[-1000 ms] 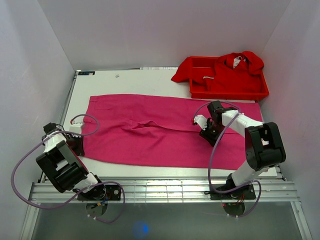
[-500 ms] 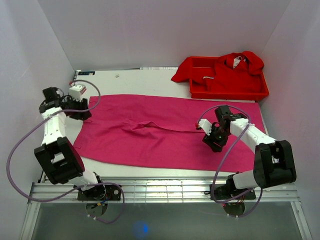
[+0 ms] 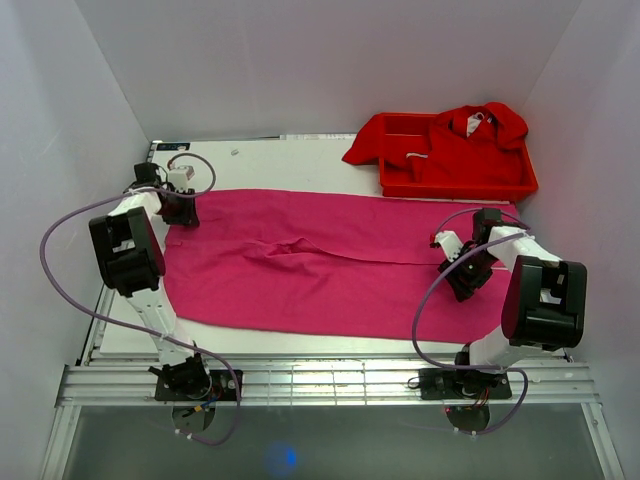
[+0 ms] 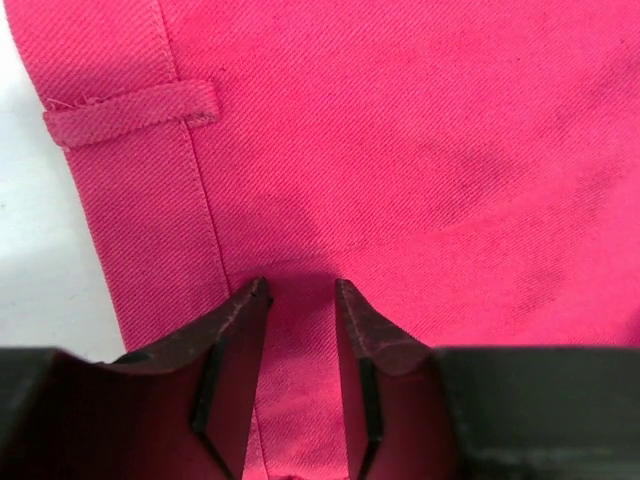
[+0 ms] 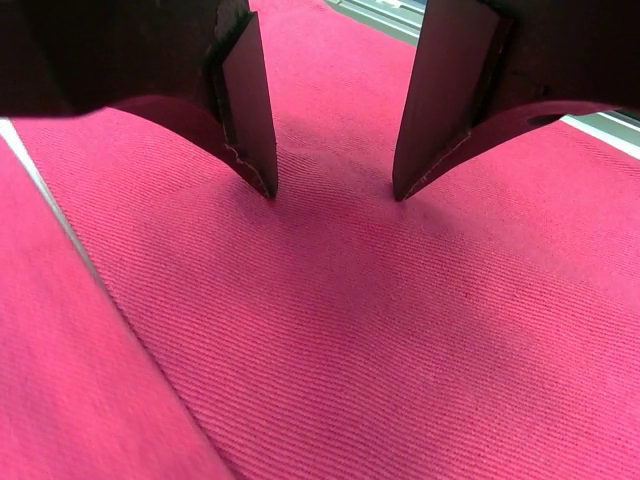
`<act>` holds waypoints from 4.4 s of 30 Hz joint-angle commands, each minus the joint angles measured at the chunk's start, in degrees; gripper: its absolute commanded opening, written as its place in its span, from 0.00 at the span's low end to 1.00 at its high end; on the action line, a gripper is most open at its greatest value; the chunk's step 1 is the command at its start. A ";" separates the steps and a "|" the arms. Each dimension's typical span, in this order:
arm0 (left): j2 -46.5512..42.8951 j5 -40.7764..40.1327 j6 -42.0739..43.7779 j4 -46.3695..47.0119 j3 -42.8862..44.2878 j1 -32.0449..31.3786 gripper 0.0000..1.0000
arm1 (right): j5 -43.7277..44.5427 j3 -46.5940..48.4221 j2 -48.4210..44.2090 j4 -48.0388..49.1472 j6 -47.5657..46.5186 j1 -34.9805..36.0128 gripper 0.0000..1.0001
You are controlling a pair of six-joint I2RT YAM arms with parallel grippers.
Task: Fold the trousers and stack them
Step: Flatten the trousers out
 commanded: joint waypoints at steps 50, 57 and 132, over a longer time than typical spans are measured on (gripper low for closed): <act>-6.57 -0.56 28.01 -16.65 -10.53 7.24 0.48 | 0.07 8.14 15.97 8.55 -2.55 -1.86 0.38; -8.95 2.34 32.76 -21.84 -10.71 6.89 0.45 | -5.02 11.21 13.34 2.48 -5.45 -5.38 0.37; 11.53 2.78 3.06 -5.93 23.83 18.49 0.83 | -19.35 35.03 35.92 29.65 42.71 -18.04 0.50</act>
